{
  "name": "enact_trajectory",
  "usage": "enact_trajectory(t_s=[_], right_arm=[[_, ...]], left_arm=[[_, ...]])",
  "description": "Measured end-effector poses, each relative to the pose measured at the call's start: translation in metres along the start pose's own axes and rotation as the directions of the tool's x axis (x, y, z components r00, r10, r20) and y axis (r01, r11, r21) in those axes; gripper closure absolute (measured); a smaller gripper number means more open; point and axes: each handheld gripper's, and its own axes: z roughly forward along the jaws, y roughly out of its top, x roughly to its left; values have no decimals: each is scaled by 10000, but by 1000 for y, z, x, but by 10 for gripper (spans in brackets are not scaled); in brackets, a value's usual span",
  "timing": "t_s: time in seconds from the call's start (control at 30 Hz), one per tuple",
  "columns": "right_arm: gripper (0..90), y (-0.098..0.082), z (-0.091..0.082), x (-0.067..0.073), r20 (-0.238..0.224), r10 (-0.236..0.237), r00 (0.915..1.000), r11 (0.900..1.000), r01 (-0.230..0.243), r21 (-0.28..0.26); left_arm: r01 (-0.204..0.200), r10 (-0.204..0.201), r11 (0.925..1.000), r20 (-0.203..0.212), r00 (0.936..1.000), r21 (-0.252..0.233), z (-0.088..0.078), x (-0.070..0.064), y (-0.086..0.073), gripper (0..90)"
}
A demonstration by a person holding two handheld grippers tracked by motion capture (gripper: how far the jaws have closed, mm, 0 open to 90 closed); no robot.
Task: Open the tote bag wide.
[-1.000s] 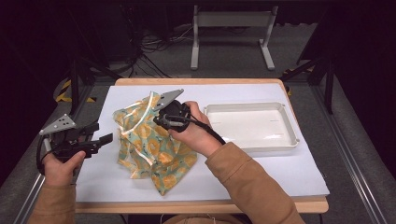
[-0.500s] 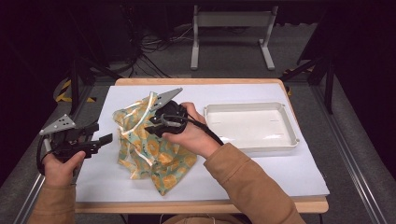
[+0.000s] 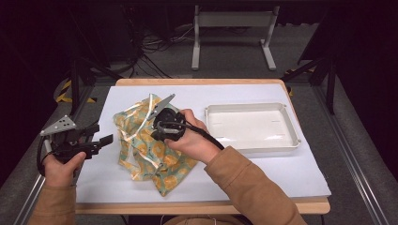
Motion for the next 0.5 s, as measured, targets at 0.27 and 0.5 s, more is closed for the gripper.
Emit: enact_trajectory(t_s=[0.27,0.5], right_arm=[[900,3,-16,0,248,-1,9997,9956,24,-934],[900,4,-34,-3,460,110,9989,9842,-27,-1773]], left_arm=[[4,-4,10000,0,10000,-31,0,0,0,255],[-40,40,10000,19,10000,3,0,-1,0,255]])
